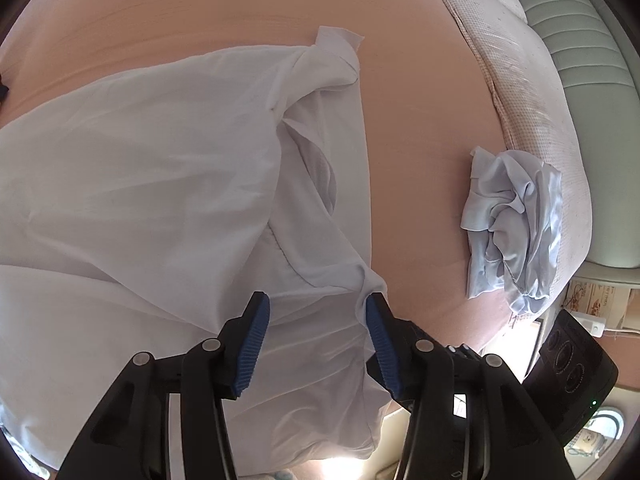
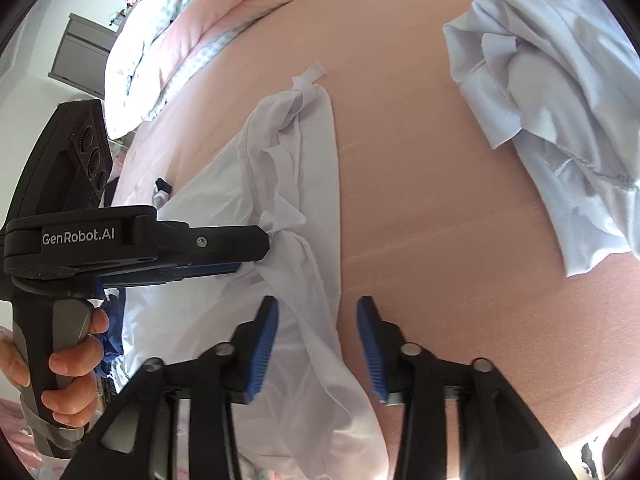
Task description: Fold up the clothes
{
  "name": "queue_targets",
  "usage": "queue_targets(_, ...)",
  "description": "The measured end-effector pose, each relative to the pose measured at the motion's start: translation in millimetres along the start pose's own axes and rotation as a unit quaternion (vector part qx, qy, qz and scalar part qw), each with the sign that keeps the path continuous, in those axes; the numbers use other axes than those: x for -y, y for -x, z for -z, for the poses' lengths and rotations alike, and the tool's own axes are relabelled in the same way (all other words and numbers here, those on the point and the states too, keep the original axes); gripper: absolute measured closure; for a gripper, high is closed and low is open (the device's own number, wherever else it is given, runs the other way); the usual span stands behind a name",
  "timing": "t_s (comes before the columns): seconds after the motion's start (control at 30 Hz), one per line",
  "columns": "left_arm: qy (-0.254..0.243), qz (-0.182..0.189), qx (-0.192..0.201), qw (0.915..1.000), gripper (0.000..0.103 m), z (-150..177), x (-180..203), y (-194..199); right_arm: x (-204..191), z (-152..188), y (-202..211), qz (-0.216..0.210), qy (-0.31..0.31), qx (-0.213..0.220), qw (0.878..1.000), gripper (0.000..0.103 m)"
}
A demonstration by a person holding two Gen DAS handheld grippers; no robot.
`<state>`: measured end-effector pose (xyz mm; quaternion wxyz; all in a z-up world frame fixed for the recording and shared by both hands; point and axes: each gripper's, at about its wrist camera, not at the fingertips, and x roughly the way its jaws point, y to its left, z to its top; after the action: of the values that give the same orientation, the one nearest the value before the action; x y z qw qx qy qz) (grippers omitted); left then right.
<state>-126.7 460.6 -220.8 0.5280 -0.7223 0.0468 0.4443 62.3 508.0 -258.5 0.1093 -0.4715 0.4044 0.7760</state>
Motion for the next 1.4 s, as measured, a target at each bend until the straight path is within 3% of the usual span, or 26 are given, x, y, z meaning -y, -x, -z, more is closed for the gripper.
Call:
queue_targets(0.3, 0.058, 0.036, -0.006, 0.9976, 0.056, -11, -33, 1, -2, -26, 25, -0.041, -0.020, 0.017, 0.999, 0.042)
queue_targets(0.4, 0.068, 0.041, -0.010, 0.9968, 0.056, -20, -35, 2, -5, -40, 24, -0.021, -0.018, 0.018, 0.999, 0.042)
queue_targets(0.73, 0.053, 0.043, -0.037, 0.9970, 0.056, -42, -6, -9, 5, -57, 16, 0.000, -0.050, 0.008, 0.999, 0.042)
queue_targets(0.93, 0.044, 0.017, -0.045, 0.9979, 0.056, -53, 8, -27, 7, -63, 18, 0.003, -0.058, 0.012, 0.998, 0.042)
queue_targets(1.0, 0.055, 0.012, -0.037, 0.9977, 0.061, -51, 4, -27, 8, -65, 19, 0.003, -0.059, 0.013, 0.998, 0.042)
queue_targets(1.07, 0.066, 0.011, -0.028, 0.9974, 0.079, -49, -1, -25, 8, -67, 20, 0.006, -0.060, 0.012, 0.998, 0.042)
queue_targets(1.27, 0.085, 0.024, -0.016, 0.9960, 0.088, -40, -23, -17, 9, -72, 20, -0.002, -0.067, 0.011, 0.998, 0.042)
queue_targets(1.4, 0.091, 0.032, -0.013, 0.9953, 0.088, -35, -33, -11, -3, -87, 9, -0.027, -0.068, 0.005, 0.997, 0.042)
